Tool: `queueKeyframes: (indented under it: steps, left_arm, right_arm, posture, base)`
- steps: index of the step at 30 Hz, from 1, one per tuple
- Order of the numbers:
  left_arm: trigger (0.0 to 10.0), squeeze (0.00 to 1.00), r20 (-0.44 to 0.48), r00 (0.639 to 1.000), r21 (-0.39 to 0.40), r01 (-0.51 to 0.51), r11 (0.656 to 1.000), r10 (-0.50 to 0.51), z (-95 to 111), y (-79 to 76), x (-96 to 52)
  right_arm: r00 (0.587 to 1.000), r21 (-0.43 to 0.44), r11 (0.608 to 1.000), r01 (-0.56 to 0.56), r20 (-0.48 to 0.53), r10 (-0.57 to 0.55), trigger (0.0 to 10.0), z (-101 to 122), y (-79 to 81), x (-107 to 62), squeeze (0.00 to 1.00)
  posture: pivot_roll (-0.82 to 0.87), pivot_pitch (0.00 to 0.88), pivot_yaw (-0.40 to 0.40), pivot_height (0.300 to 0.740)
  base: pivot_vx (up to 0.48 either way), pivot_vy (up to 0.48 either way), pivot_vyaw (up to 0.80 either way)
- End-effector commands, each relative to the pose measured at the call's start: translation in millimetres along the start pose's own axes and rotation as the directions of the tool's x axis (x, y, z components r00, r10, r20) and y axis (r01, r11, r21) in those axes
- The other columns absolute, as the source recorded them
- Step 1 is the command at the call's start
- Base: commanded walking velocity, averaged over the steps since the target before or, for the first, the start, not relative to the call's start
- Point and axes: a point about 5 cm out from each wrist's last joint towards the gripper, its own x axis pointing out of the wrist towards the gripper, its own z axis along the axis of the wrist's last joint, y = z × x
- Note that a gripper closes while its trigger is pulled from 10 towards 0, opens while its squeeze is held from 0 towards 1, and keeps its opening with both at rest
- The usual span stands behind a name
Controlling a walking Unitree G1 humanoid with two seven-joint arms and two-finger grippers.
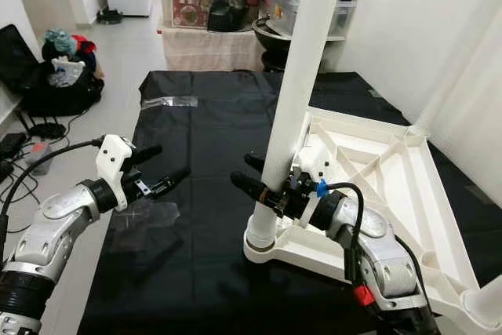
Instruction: Building children table
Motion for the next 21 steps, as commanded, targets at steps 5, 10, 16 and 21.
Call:
queueKeyframes:
  steps: [5,10,16,21]
  left_arm:
    - [10.0,0.0,-0.013,1.0,-0.013,0.001,1.0,-0.001,-2,1.2,-1.4]
    - [10.0,0.0,-0.013,1.0,-0.017,0.007,1.0,-0.007,-2,0.4,-0.1]
    - [10.0,0.0,-0.016,1.0,-0.02,0.014,1.0,-0.014,-2,-0.1,-1.0]
    - [10.0,0.0,-0.018,1.0,-0.02,0.018,1.0,-0.018,-2,0.3,-1.6]
  right_arm:
    - [0.994,0.055,0.995,-0.078,-0.069,0.082,0.0,-16,9.4,-5.2,0.0]
    - [0.987,0.05,0.991,-0.128,-0.095,0.132,0.0,-16,8.6,-9.8,0.0]
    - [0.981,0.069,0.986,-0.149,-0.114,0.156,0.0,-18,7.9,-11.8,0.0]
    - [0.981,0.088,0.985,-0.151,-0.108,0.16,0.0,-20,6.8,-9.2,0.0]
  posture:
    - [0.05,0.0,-0.047,0.74]
    - [0.05,0.0,-0.047,0.74]
    - [0.06,0.0,-0.048,0.74]
    - [0.06,0.0,-0.048,0.74]
  base:
    - [0.0,0.0,0.0]
    - [0.0,0.0,0.0]
    - [0.0,0.0,0.0]
    - [0.0,0.0,0.0]
